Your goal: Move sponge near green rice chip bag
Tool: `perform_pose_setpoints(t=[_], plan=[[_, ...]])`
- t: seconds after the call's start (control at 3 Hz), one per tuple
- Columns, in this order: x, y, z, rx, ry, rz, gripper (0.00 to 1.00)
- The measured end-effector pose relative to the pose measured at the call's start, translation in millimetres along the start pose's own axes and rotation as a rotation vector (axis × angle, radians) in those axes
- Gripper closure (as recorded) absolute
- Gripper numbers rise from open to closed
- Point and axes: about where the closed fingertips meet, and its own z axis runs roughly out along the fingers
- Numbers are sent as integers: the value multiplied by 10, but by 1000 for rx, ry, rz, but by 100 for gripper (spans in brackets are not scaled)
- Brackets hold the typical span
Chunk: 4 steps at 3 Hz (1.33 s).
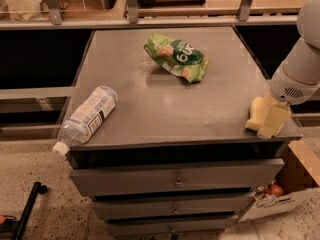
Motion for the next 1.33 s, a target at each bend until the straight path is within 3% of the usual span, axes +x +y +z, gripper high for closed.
perform_pose_setpoints(t=[0.67, 1.0, 1.33], plan=[[-1, -1, -1, 0, 0, 0, 100], [-186, -172, -205, 29, -44, -19, 100], [-303, -365, -518, 97, -91, -18, 100]])
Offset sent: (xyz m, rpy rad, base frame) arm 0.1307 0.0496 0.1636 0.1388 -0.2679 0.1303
